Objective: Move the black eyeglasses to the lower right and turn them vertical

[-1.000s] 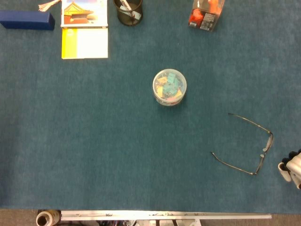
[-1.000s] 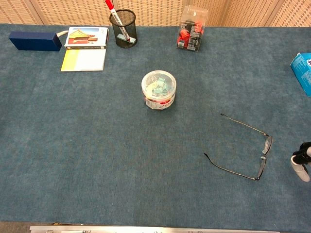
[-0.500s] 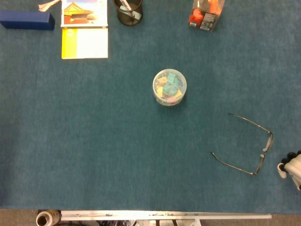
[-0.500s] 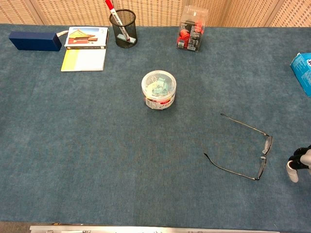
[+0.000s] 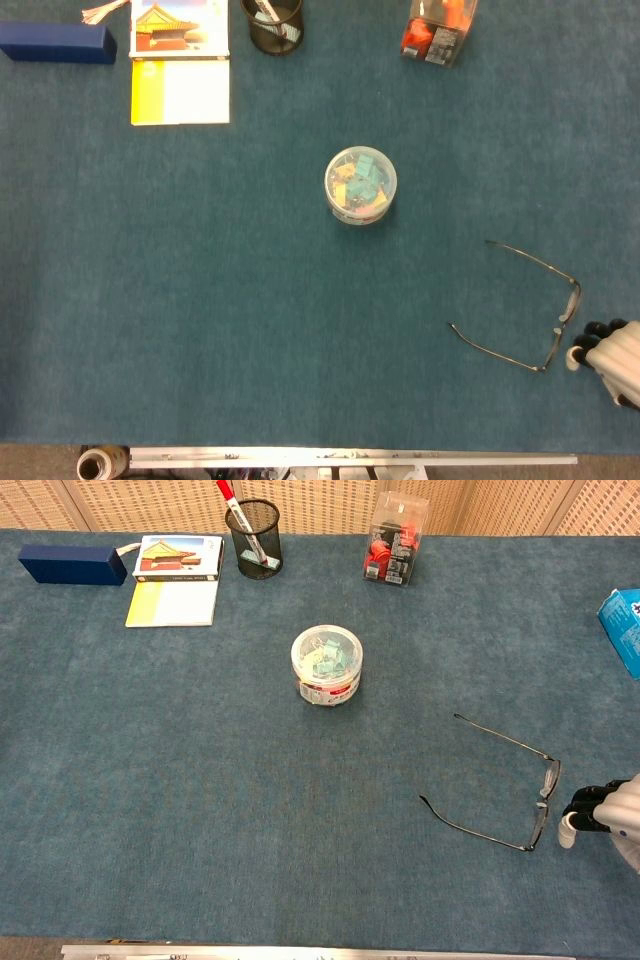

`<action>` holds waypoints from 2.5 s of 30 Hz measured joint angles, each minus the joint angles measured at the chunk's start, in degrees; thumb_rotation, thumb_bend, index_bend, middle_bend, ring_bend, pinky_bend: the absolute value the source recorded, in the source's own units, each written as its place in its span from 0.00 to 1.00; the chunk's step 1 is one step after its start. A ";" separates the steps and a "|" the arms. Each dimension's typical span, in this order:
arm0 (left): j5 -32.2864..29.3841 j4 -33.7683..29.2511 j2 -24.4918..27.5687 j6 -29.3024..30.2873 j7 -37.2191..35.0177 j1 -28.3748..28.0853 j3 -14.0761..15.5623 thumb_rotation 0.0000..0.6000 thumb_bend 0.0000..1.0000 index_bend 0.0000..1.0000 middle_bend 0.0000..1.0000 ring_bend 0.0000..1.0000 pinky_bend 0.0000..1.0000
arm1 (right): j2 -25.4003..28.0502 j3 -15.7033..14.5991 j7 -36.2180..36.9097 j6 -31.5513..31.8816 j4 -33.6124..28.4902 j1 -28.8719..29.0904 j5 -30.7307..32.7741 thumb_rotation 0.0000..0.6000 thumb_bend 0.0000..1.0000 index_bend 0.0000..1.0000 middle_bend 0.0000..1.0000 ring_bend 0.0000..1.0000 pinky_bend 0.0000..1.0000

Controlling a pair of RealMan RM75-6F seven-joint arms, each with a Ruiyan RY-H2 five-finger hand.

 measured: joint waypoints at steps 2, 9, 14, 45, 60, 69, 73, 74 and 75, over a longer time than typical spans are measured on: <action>0.01 -0.01 0.03 0.04 -0.04 0.02 -0.02 1.00 0.38 0.47 0.54 0.40 0.53 | -0.37 -0.03 0.11 -0.13 0.04 0.19 -0.12 1.00 1.00 0.33 0.29 0.17 0.27; 0.05 -0.08 0.19 0.20 -0.36 0.13 -0.07 1.00 0.38 0.48 0.54 0.40 0.53 | -1.47 -0.12 0.00 -0.60 0.07 0.81 -0.27 1.00 1.00 0.33 0.29 0.17 0.27; 0.09 -0.08 0.27 0.26 -0.55 0.17 -0.10 1.00 0.38 0.48 0.54 0.40 0.53 | -2.13 -0.13 -0.28 -0.59 0.15 1.06 -0.11 1.00 1.00 0.33 0.28 0.17 0.26; 0.17 -0.19 0.52 0.36 -0.92 0.31 -0.15 1.00 0.38 0.48 0.54 0.40 0.53 | -7.83 0.87 5.48 3.76 5.10 1.39 -2.68 1.00 1.00 0.24 0.21 0.10 0.18; 0.10 -0.10 0.35 0.14 -0.54 0.22 -0.14 1.00 0.38 0.47 0.54 0.40 0.53 | -2.18 -3.92 16.93 2.75 0.59 4.96 -11.31 1.00 1.00 0.24 0.21 0.10 0.18; 0.12 -0.08 0.32 0.06 -0.46 0.16 -0.14 1.00 0.38 0.48 0.54 0.40 0.53 | -1.01 -4.21 21.35 10.98 0.60 4.52 -16.45 1.00 1.00 0.24 0.23 0.10 0.18; 0.07 -0.09 0.33 0.00 -0.46 0.15 -0.14 1.00 0.38 0.48 0.54 0.40 0.53 | -2.54 -2.61 21.12 15.55 2.46 2.71 -17.10 1.00 1.00 0.24 0.23 0.10 0.18; 0.09 -0.09 0.33 0.02 -0.47 0.16 -0.13 1.00 0.38 0.48 0.54 0.40 0.53 | -2.96 -2.20 20.89 15.93 2.87 2.41 -17.00 1.00 1.00 0.24 0.23 0.10 0.18; 0.10 -0.10 0.33 0.02 -0.52 0.16 -0.13 1.00 0.38 0.48 0.54 0.40 0.53 | -3.31 -1.81 20.57 16.13 3.15 2.20 -16.77 1.00 1.00 0.24 0.23 0.10 0.19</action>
